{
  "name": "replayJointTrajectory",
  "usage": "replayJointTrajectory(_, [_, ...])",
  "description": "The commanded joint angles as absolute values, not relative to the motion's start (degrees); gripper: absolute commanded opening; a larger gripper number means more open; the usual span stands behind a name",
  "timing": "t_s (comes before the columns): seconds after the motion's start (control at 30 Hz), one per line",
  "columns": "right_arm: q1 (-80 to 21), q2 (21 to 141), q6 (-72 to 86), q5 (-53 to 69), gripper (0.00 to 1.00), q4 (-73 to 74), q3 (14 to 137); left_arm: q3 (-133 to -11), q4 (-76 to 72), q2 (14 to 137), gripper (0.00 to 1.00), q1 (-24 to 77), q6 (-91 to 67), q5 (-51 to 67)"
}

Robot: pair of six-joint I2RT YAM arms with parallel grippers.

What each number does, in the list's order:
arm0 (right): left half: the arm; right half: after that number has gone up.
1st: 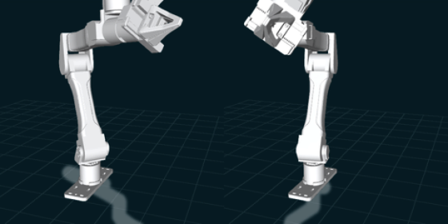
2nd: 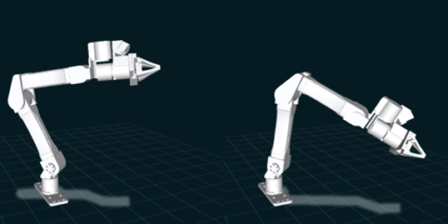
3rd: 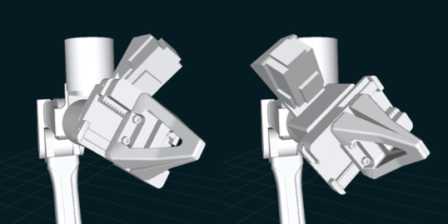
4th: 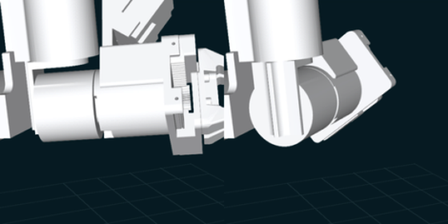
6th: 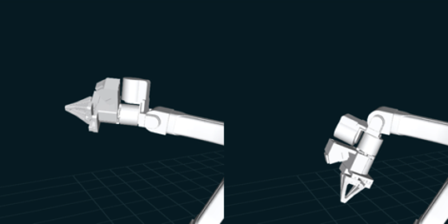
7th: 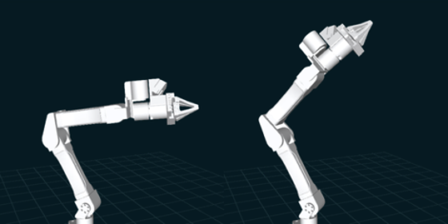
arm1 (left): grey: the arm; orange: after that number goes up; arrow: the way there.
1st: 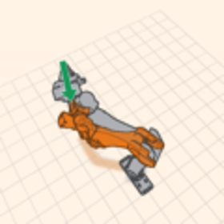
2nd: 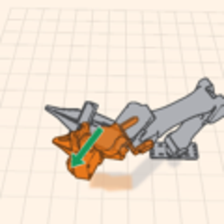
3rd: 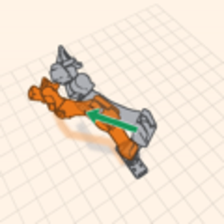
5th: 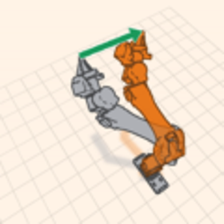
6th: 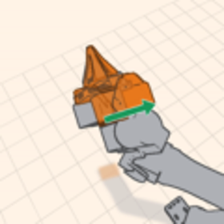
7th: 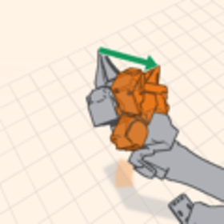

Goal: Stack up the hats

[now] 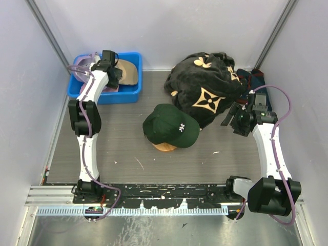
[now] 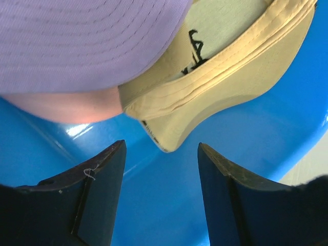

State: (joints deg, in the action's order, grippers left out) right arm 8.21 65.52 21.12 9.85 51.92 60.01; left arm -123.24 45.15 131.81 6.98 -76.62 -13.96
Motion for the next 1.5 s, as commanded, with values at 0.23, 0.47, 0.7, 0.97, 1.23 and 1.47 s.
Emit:
replayJointTrajectory(0.23, [9.0,65.7,19.9,7.3,0.72,53.0,64.3,-136.0,50.0,141.6,0.65,4.1,-76.5,-15.9])
replayJointTrajectory(0.47, [9.2,65.8,20.1,7.3,0.72,53.3,65.3,-138.9,46.3,146.1,0.6,2.2,-75.3,-11.9])
replayJointTrajectory(0.7, [9.2,65.6,20.3,7.3,0.72,53.2,65.5,-139.9,38.6,147.6,0.01,0.9,-72.9,-5.8])
replayJointTrajectory(0.97, [9.2,66.2,21.5,10.0,0.72,51.2,66.0,-122.8,16.6,135.1,0.0,0.9,-72.3,7.1])
replayJointTrajectory(1.23, [9.2,66.1,22.1,13.4,0.71,49.2,64.6,-107.5,-7.8,128.1,0.0,0.9,-88.7,20.8])
replayJointTrajectory(1.47, [9.2,65.0,22.0,15.3,0.71,48.6,63.7,-107.1,-19.7,128.0,0.0,0.6,-98.3,27.5])
